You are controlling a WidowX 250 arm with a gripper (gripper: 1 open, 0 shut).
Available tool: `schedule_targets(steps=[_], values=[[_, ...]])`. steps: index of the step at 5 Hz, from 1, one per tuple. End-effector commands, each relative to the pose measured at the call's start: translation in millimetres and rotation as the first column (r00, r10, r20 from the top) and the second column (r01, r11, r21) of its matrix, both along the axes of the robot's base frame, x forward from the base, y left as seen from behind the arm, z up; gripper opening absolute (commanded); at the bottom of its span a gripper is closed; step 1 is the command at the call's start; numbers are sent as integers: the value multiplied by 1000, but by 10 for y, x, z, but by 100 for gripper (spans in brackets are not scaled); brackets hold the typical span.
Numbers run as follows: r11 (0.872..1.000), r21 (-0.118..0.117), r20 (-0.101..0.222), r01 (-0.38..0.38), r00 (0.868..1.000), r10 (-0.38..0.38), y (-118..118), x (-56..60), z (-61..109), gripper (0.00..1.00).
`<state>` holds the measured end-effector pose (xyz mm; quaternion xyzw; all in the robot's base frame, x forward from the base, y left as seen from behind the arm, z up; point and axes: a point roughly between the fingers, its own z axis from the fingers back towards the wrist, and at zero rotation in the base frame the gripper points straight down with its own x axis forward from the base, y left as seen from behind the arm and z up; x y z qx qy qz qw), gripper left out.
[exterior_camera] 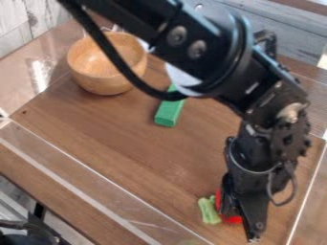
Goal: Move the red object to the left side of the table
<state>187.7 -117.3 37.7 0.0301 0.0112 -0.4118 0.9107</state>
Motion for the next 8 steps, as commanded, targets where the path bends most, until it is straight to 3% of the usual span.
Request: schedule_targets(steps=[1, 2, 3, 4, 5, 7, 8], values=[[999, -2, 1, -54, 999, 54, -146, 6, 156, 0], [999, 1, -2, -40, 999, 40, -173, 41, 339, 0], [1000, -2, 13, -27, 1000, 27, -139, 113, 470, 100], [1000, -18, 24, -24, 999, 24, -110, 175, 524, 100], [1000, -21, 19, -11, 1000, 11, -97, 166, 494, 100], [998, -31, 14, -61, 998, 62, 64, 151, 297, 100], [999, -34, 16, -14, 1000, 14, 54, 94, 261, 100]])
